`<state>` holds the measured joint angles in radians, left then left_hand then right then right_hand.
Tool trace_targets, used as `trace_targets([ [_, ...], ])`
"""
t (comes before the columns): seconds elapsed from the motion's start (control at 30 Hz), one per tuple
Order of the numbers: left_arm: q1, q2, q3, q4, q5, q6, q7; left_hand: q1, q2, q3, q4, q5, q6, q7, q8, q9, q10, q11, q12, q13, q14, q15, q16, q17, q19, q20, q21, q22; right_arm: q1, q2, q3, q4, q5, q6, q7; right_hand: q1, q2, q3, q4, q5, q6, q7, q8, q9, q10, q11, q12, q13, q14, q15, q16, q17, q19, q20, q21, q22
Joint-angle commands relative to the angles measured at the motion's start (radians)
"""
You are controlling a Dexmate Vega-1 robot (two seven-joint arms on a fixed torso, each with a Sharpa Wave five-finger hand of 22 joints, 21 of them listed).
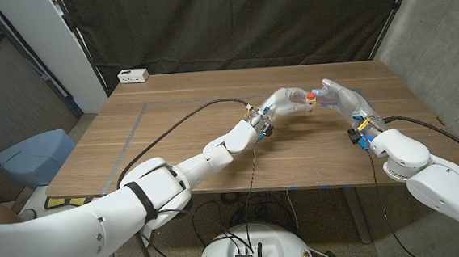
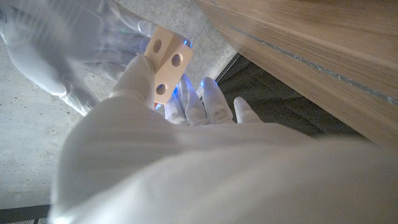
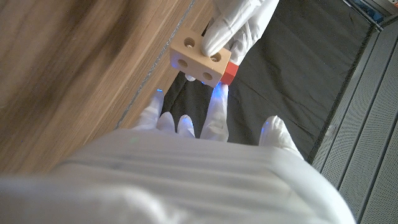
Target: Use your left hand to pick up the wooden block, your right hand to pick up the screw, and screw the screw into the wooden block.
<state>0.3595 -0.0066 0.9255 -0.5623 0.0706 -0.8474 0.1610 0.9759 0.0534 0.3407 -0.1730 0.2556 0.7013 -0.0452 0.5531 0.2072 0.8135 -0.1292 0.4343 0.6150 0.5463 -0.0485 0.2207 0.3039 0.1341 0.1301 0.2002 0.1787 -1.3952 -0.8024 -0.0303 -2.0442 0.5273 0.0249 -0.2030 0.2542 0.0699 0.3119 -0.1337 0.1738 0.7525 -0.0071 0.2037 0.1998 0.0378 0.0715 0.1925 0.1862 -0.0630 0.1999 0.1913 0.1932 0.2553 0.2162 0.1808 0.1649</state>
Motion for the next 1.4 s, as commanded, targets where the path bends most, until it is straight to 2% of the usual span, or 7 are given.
trace_targets([
  [0.03, 0.000, -0.004, -0.001, 0.009, -0.003, -0.003, -0.001, -0.009, 0.023, 0.026, 0.021, 0.005, 0.212, -0.056, 0.009, 0.004, 0.096, -0.086, 0.062, 0.019, 0.006, -0.096, 0.002, 0.002, 0.005, -0.006, 0.003, 0.003, -0.011, 0.001, 0.003, -0.006, 0.003, 0.005, -0.021, -0.006, 0.004, -0.004, -0.001, 0.002, 0.019, 0.001, 0.010, 0.003, 0.010, 0.004, 0.005, 0.003, 0.005, 0.000, 0.008, 0.003, 0.004, -0.004, 0.003, 0.004],
  [1.4, -0.001, -0.007, -0.001, 0.011, -0.012, -0.003, -0.014, -0.007, 0.025, 0.027, 0.020, 0.006, 0.213, -0.054, 0.009, 0.004, 0.097, -0.086, 0.061, 0.018, 0.005, -0.094, 0.002, 0.002, 0.004, -0.004, 0.002, 0.003, -0.065, 0.009, 0.033, -0.052, -0.015, -0.003, -0.046, 0.003, 0.010, 0.002, -0.007, 0.002, 0.107, 0.017, 0.032, 0.004, 0.069, -0.001, 0.018, 0.002, 0.041, -0.015, 0.019, -0.001, 0.031, -0.005, 0.011, 0.004],
])
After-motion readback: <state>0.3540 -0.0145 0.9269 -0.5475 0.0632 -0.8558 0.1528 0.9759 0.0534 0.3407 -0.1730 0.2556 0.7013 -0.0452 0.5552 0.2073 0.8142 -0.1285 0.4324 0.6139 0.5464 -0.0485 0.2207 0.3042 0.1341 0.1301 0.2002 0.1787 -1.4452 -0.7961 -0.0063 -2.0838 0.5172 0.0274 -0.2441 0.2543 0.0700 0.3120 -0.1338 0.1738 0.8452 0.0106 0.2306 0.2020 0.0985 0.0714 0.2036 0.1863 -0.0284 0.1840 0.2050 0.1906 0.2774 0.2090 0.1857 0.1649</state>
